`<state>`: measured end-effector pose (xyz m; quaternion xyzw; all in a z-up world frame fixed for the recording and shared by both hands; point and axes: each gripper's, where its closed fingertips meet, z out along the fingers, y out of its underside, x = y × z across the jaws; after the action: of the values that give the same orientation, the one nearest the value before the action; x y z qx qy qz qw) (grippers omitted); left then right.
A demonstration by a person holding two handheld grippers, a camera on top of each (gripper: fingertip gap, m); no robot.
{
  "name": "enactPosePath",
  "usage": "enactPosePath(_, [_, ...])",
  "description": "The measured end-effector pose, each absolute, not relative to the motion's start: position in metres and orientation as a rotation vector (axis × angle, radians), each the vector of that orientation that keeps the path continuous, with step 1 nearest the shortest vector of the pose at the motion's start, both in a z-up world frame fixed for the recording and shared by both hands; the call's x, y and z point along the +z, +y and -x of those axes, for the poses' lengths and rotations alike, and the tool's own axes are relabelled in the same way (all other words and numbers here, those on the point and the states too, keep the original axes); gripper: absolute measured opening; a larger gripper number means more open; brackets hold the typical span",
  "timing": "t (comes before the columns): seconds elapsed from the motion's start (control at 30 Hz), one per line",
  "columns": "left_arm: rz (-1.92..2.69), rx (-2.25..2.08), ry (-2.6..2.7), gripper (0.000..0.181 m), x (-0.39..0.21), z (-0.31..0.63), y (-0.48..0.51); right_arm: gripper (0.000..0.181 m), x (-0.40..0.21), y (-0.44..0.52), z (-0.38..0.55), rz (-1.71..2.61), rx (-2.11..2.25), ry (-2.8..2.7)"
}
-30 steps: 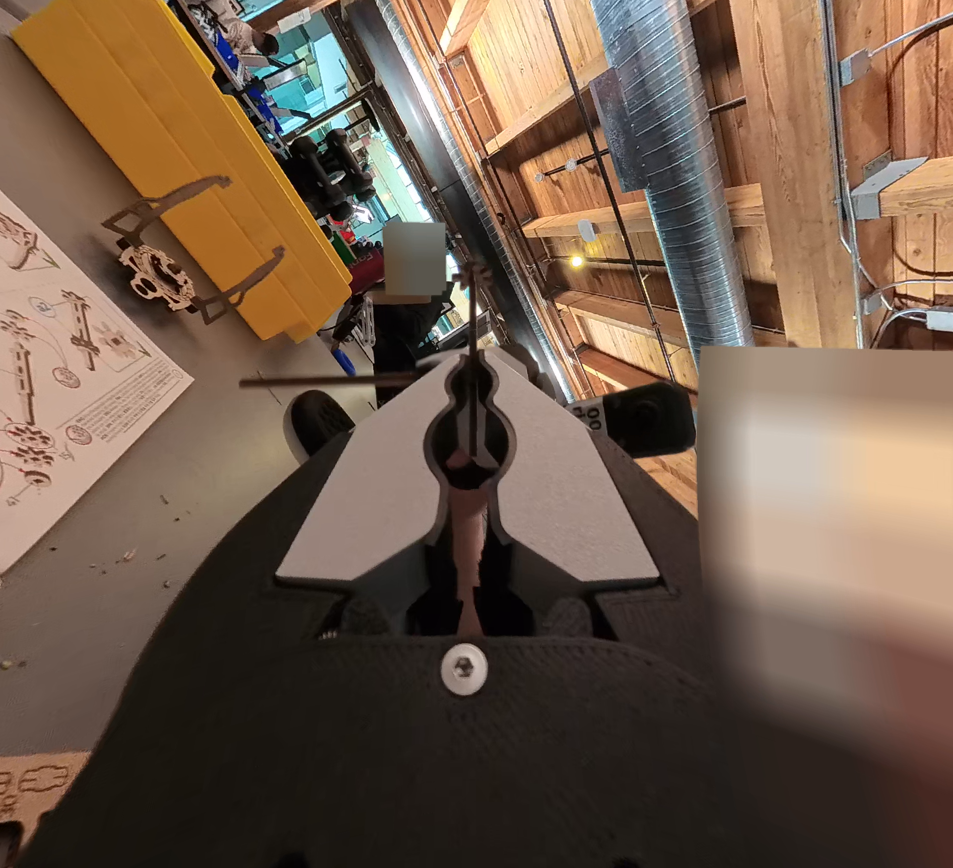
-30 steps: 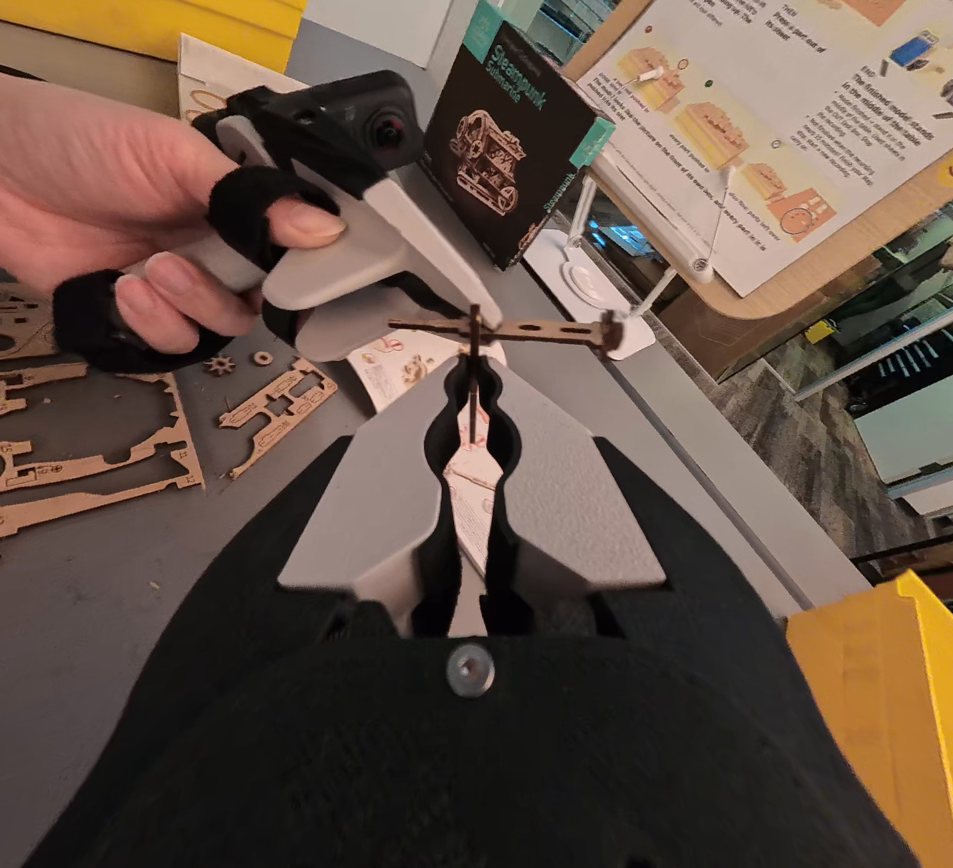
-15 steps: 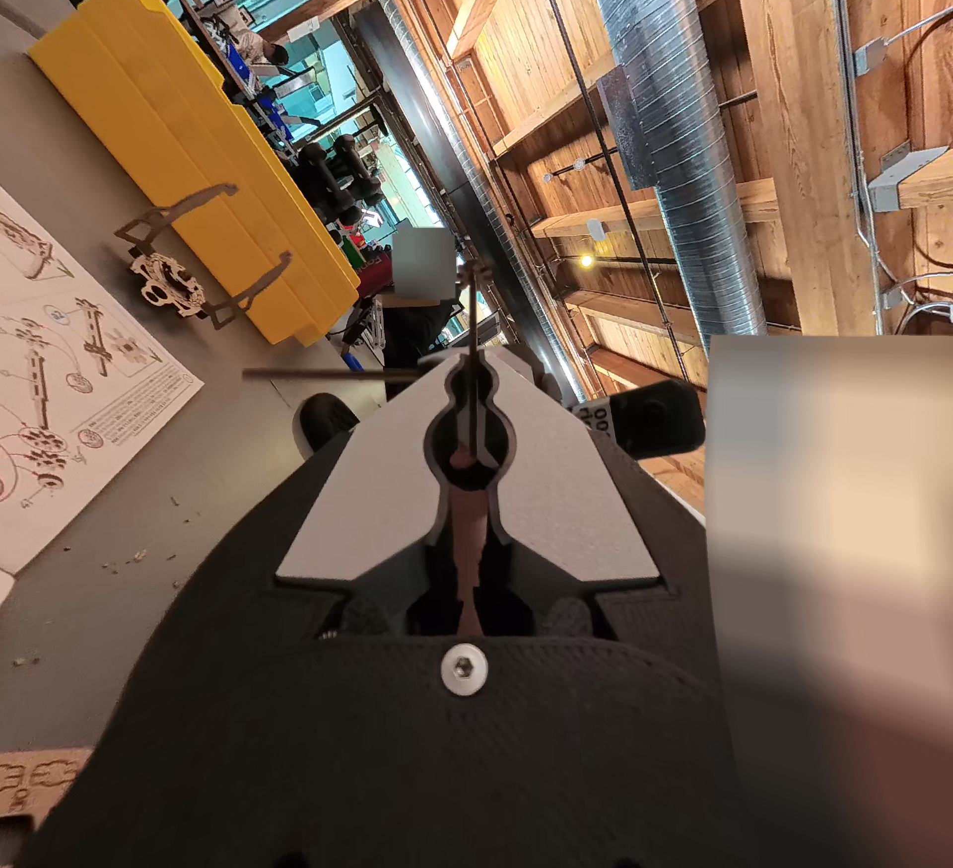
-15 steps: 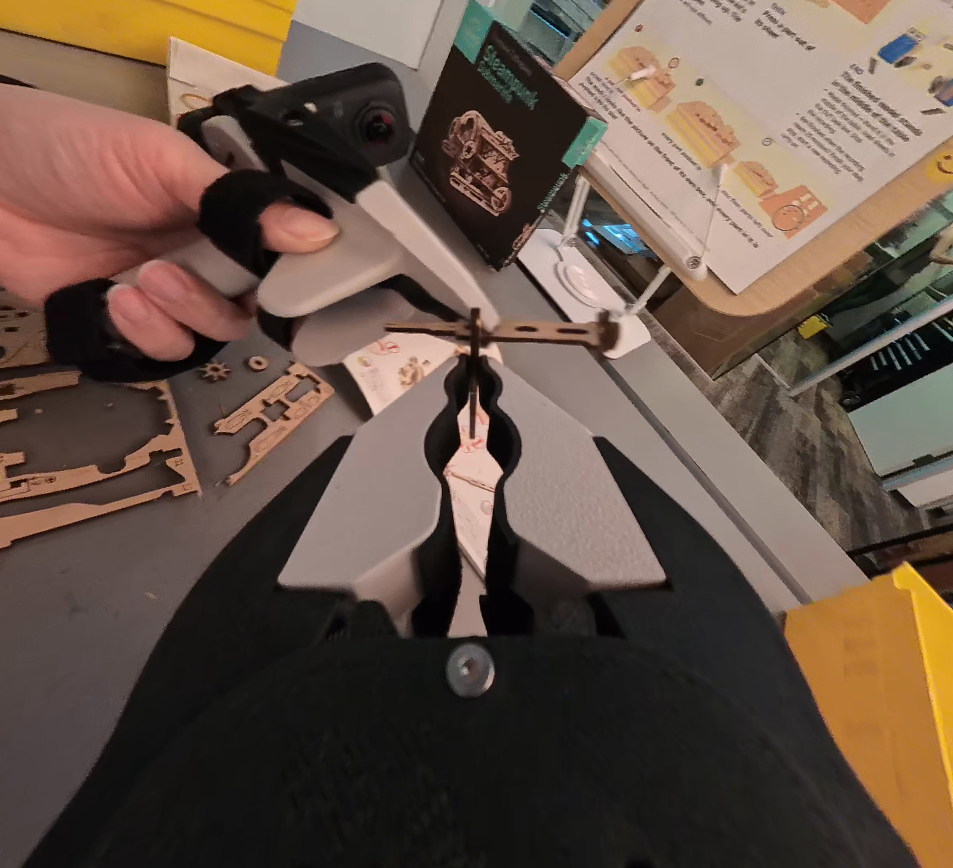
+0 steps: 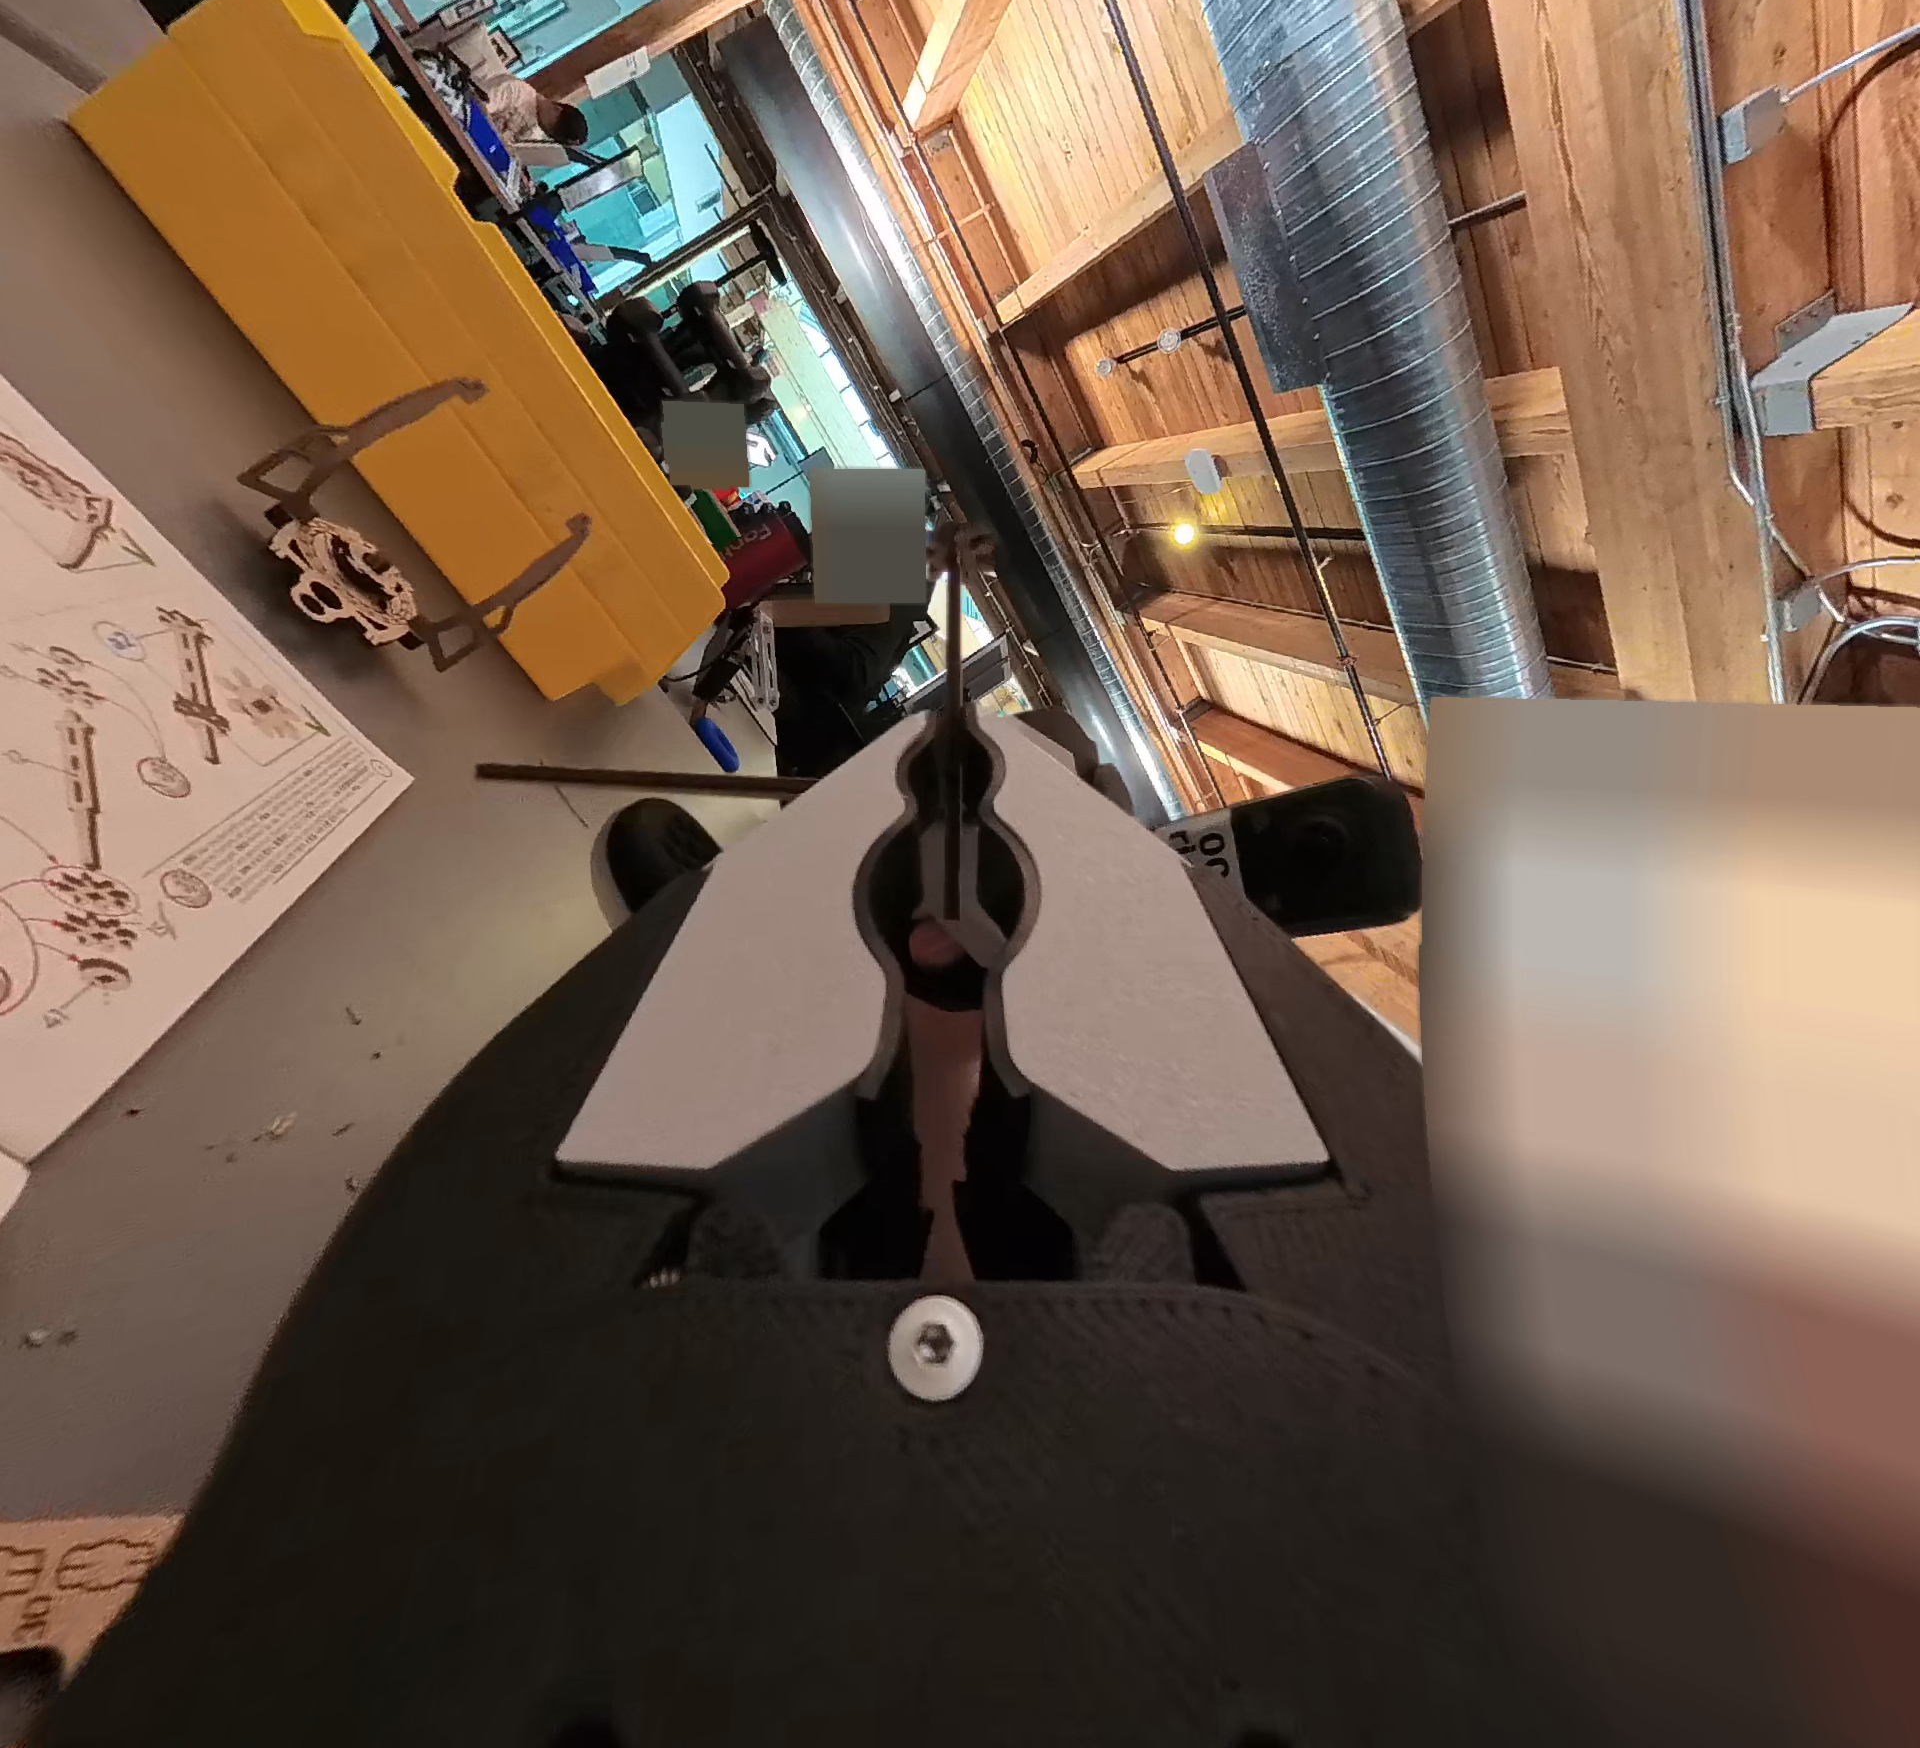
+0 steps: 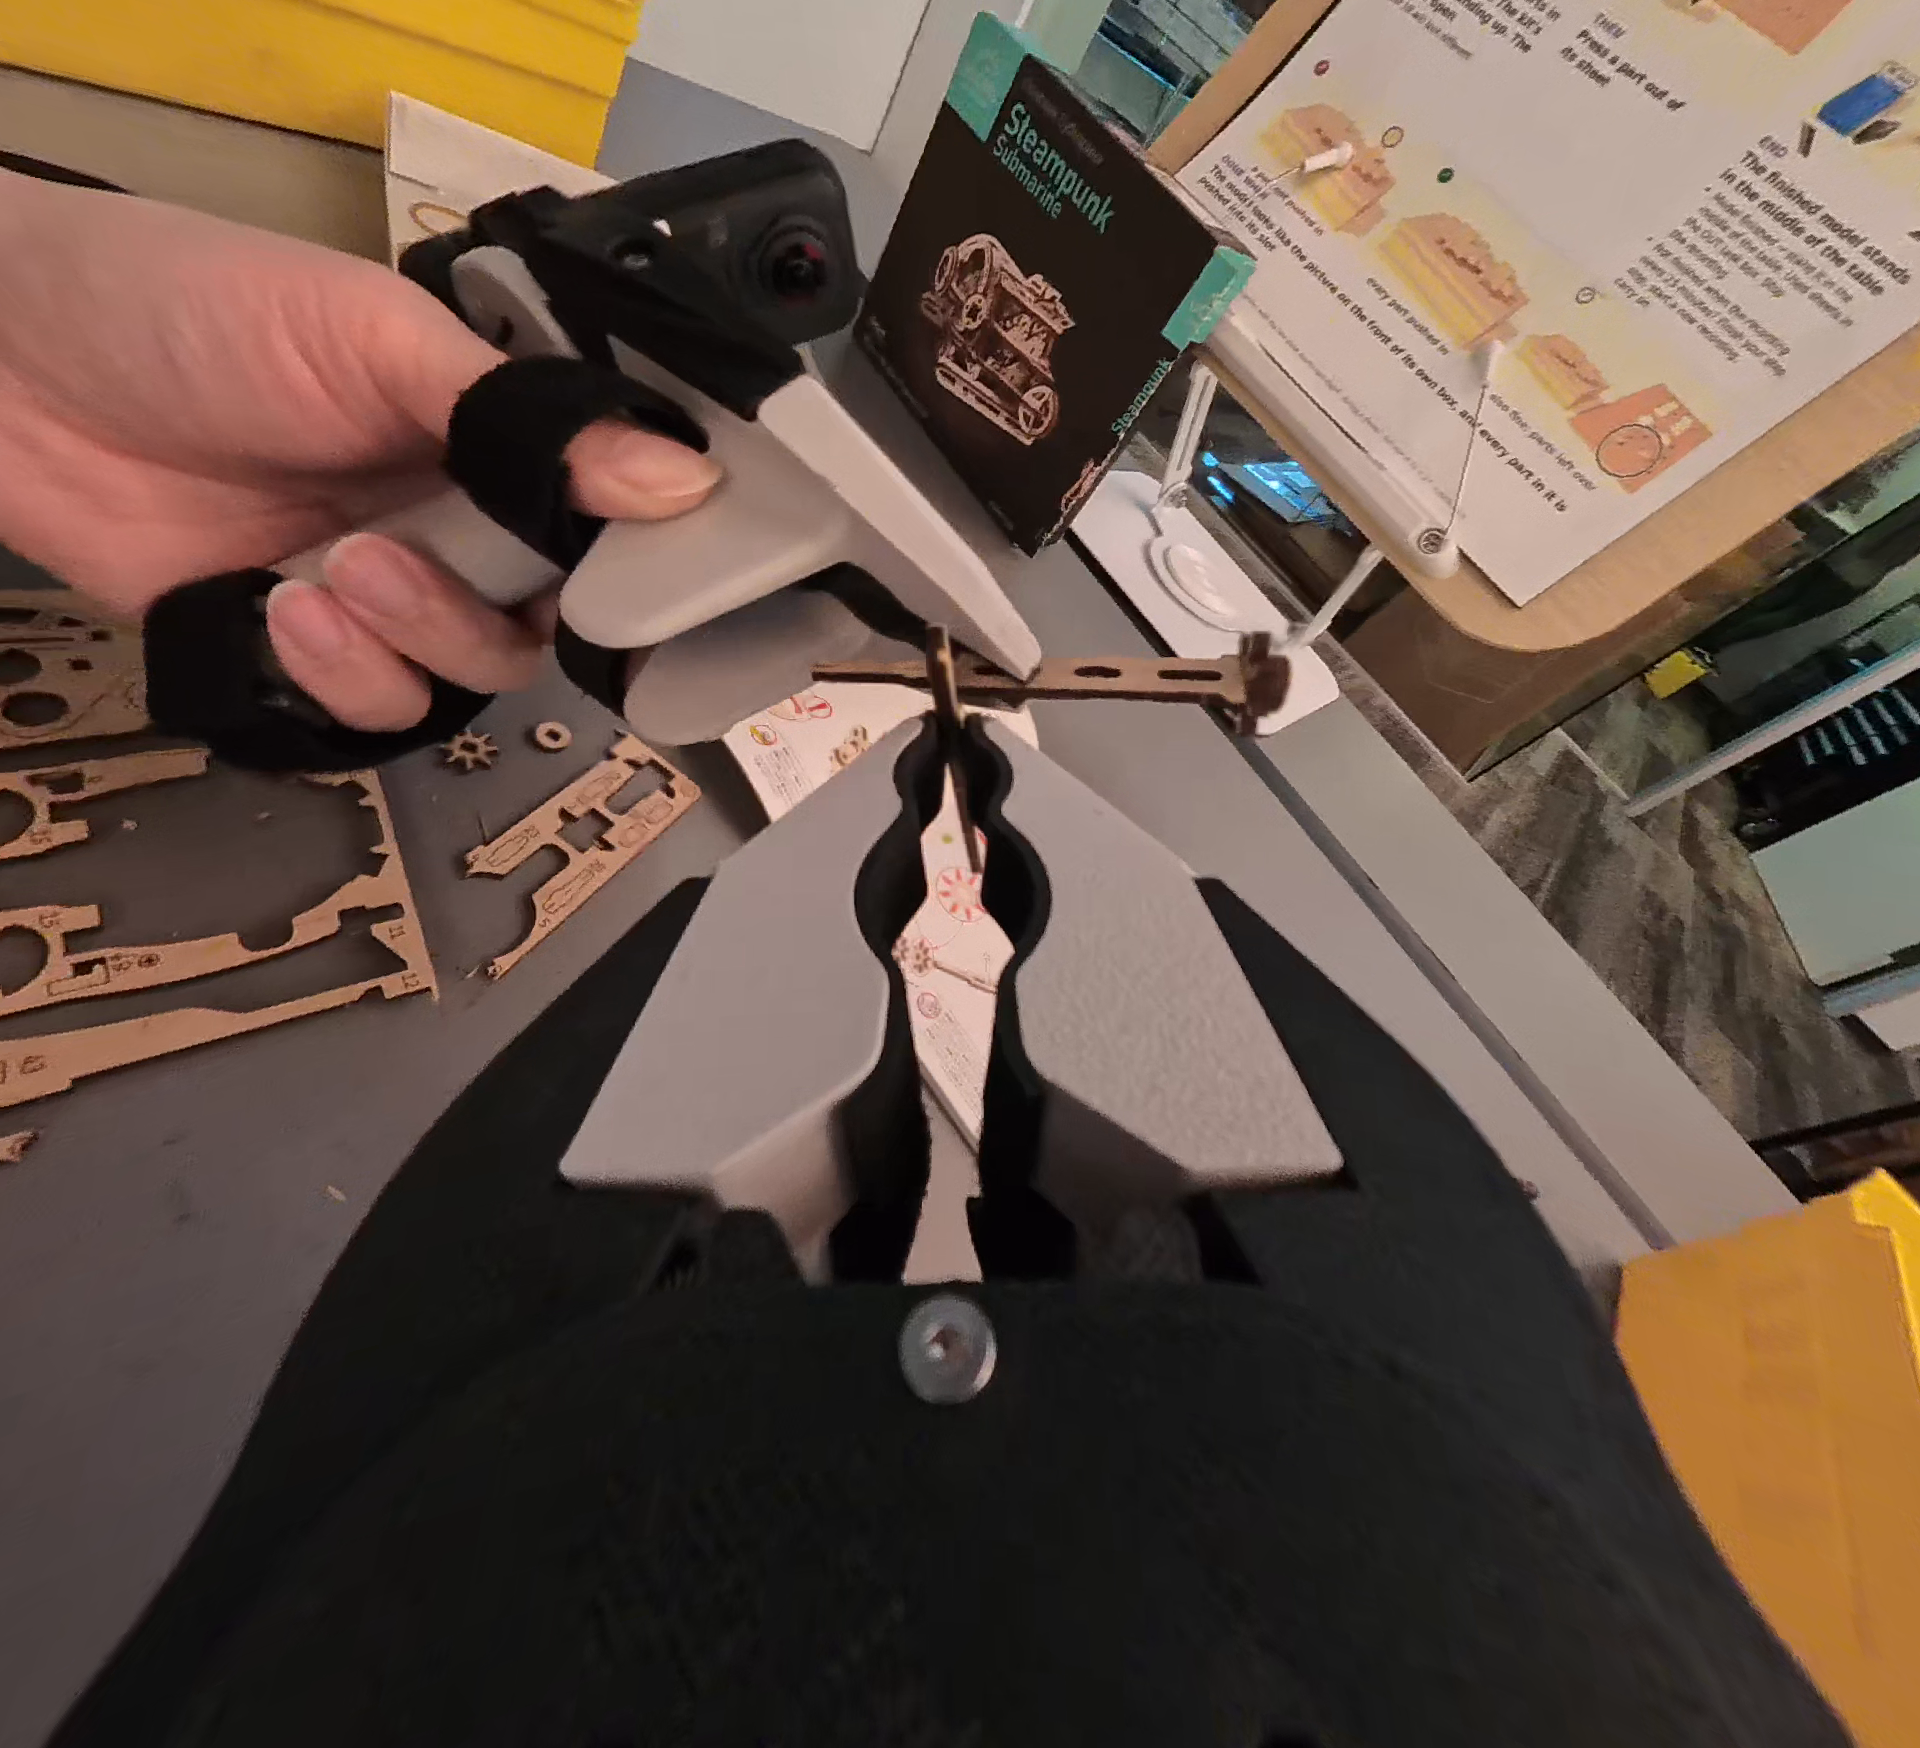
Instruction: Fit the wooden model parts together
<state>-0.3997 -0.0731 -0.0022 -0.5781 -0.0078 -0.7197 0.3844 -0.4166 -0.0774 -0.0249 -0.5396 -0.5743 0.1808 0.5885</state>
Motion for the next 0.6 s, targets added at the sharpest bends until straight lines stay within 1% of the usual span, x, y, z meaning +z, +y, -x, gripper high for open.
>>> enactPosePath(0.6, [1.472, -1.85, -0.008, 0.0, -0.0022, 0.3993, -0.075, 0.0, -0.0216, -0.0736, 0.4134, 1.28, 0.456, -1.302])
